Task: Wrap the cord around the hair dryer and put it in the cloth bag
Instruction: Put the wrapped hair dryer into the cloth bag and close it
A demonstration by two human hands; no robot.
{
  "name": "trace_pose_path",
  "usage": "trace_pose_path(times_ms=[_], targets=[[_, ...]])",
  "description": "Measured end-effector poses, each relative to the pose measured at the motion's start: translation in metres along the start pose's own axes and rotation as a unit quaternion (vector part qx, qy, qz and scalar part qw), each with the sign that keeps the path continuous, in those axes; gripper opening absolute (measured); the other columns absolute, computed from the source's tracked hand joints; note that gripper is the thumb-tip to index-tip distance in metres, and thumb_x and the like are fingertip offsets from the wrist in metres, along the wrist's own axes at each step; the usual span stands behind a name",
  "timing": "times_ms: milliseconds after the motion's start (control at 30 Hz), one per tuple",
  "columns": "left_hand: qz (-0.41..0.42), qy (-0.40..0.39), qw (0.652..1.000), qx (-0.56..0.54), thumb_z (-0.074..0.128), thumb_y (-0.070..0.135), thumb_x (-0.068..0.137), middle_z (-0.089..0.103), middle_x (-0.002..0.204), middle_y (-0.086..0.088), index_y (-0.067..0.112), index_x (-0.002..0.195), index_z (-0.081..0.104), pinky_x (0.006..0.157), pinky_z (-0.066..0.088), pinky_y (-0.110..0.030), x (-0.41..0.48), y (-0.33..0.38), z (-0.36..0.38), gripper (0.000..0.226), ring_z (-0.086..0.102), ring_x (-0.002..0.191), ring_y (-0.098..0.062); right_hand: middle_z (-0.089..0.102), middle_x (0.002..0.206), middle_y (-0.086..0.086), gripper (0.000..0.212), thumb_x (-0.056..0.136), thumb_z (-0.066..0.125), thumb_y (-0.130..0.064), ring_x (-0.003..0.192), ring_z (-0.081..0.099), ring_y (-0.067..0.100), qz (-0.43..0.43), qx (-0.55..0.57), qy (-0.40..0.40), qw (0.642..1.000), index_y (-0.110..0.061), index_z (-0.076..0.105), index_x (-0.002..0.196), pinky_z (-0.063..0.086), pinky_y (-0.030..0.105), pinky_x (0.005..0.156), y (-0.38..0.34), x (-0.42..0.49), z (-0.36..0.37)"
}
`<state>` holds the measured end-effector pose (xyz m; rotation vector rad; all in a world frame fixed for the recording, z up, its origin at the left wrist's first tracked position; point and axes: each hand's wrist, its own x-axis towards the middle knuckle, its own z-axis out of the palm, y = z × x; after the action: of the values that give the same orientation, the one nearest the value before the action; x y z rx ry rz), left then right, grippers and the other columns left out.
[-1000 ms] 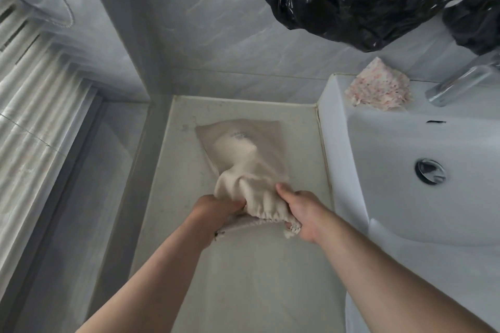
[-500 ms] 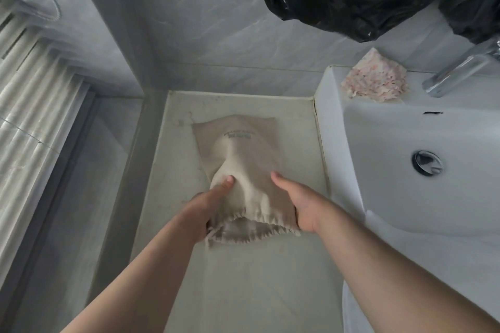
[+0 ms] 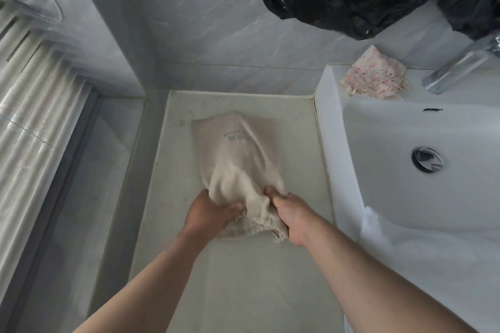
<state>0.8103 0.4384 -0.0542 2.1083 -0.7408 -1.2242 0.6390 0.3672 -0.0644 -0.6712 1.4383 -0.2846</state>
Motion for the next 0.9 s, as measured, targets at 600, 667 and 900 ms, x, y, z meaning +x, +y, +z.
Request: trace_pose_path(times_ms=[600, 667, 900], targets=[[-0.029, -0.076, 0.993, 0.082, 0.075, 0.034, 0.086, 0.038, 0.047, 0.003, 0.005, 0.077, 0.068, 0.041, 0.023, -0.022, -0.045, -0.025, -0.095, 0.030, 0.030, 0.041, -0.014, 0.041, 0.043, -0.014, 0.004, 0.091, 0.067, -0.016, 0.038, 0.030, 0.003, -0.101, -0.134, 0.062, 0.984, -0.015, 0.065, 0.086, 0.022, 0.018, 0.040, 0.025, -0.085, -0.059], [0.039, -0.007, 0.977, 0.208, 0.076, 0.031, 0.085, 0.052, 0.052, 0.001, 0.005, 0.075, 0.071, 0.048, 0.034, -0.024, -0.045, -0.023, -0.100, 0.029, 0.047, 0.049, -0.018, 0.050, 0.045, -0.015, 0.010, 0.088, 0.071, -0.019, 0.046, 0.041, 0.005, -0.141, -0.209, 0.091, 0.963, -0.015, 0.069, 0.078, 0.032, 0.021, 0.047, 0.024, -0.090, -0.059], [0.070, 0.130, 0.878, 0.455, 0.059, 0.035, 0.093, 0.070, 0.104, -0.012, 0.013, 0.094, 0.066, 0.071, 0.048, -0.033, -0.061, -0.029, -0.096, 0.023, 0.066, 0.099, -0.034, 0.073, 0.079, 0.014, 0.027, 0.088, 0.065, -0.026, 0.080, 0.068, 0.032, -0.150, -0.376, 0.247, 0.880, -0.003, 0.068, 0.074, 0.048, 0.031, 0.068, 0.024, -0.094, -0.061]])
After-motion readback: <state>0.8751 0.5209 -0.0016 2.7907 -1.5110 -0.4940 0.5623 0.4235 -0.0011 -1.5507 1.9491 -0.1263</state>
